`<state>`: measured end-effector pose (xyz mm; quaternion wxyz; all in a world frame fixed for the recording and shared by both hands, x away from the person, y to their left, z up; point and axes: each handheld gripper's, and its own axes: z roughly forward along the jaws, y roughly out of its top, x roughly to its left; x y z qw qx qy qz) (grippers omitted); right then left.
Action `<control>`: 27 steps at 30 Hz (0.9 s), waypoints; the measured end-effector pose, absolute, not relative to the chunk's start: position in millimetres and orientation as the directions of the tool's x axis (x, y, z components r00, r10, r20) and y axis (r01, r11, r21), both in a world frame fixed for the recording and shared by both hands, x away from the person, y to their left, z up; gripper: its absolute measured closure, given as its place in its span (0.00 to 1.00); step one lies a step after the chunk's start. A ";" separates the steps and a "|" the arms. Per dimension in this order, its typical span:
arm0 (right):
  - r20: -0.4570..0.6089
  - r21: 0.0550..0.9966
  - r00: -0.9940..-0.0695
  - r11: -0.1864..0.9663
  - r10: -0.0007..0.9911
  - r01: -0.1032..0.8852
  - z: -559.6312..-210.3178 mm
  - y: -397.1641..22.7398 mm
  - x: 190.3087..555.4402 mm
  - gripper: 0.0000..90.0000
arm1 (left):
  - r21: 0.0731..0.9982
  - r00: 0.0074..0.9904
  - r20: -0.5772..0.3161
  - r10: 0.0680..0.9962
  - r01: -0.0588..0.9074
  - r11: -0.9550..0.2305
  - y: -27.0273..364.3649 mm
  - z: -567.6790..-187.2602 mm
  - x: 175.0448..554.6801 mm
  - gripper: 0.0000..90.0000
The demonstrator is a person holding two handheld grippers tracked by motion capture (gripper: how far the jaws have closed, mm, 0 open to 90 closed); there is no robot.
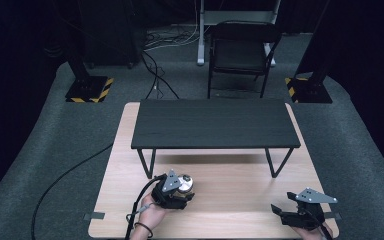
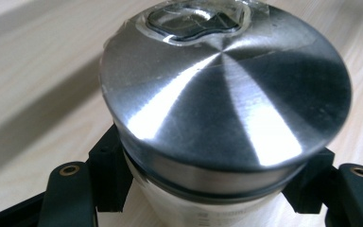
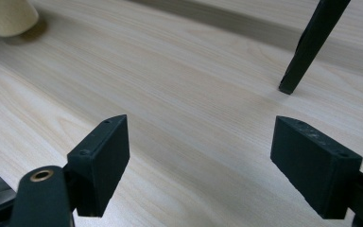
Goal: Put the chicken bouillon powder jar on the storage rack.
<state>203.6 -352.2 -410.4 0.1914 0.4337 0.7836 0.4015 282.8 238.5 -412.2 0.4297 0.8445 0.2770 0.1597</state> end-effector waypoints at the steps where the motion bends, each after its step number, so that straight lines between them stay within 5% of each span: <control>1: 0.047 0.795 -0.551 0.302 0.833 0.525 -410.5 -352.1 203.6 0.21 | 0.814 0.797 0.023 0.603 0.335 -0.474 238.4 -405.2 283.2 0.35; 27: 0.050 0.794 -0.553 0.303 0.832 0.527 -411.0 -352.6 204.9 0.22 | 0.858 0.808 0.122 0.576 0.206 -0.470 209.6 -228.6 314.4 0.35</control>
